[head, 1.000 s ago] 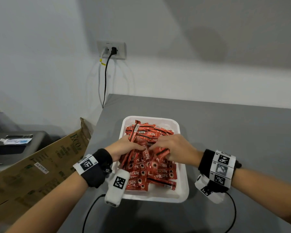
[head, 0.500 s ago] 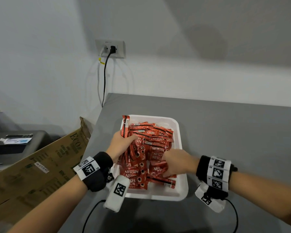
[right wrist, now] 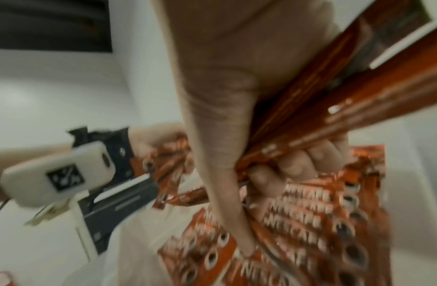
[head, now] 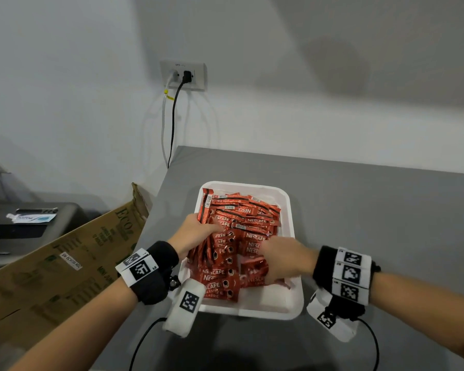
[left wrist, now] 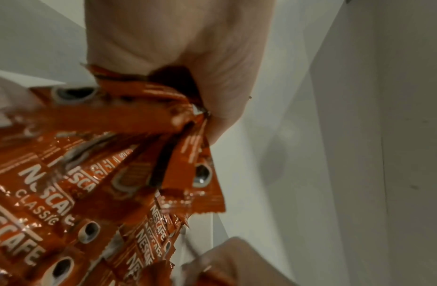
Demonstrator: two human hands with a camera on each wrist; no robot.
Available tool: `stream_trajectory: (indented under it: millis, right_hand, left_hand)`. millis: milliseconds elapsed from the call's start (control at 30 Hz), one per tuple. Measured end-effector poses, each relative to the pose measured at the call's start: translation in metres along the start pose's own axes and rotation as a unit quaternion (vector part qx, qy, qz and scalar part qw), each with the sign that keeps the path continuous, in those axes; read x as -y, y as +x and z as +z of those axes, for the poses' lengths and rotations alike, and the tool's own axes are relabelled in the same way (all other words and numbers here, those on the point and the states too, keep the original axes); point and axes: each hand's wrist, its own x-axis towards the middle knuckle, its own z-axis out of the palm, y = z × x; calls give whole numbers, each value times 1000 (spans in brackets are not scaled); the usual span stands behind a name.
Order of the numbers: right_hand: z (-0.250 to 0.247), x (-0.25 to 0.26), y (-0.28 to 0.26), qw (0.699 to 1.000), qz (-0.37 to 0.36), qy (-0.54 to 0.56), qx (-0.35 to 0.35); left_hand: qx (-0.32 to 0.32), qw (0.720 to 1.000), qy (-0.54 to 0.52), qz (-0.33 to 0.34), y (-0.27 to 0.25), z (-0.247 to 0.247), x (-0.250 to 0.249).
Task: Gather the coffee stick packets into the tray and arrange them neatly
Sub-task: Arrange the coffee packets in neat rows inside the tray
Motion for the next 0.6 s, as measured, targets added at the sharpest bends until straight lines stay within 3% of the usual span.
stream_trajectory:
  millis: [133, 200, 333, 433, 533, 600]
  right_hand:
    - [-18, -4, -6, 985, -15, 10, -174]
    - [-18, 1, -6, 972, -48, -18, -228]
    - [-17, 7, -9, 959, -91, -57, -261]
    - [-13, 0, -12, 951, -153, -26, -267]
    - [-23, -14, -12, 960, -91, 90, -249]
    - [-30, -27, -11, 943, -45, 183, -276]
  left_hand:
    - [45, 999, -10, -27, 1, 8, -2]
    - [75, 997, -6, -22, 2, 14, -4]
    - [93, 995, 21, -34, 4, 19, -9]
    - [93, 993, 66, -18, 5, 19, -10]
    - [63, 992, 86, 61, 4, 17, -9]
    - [51, 989, 105, 95, 5, 16, -8]
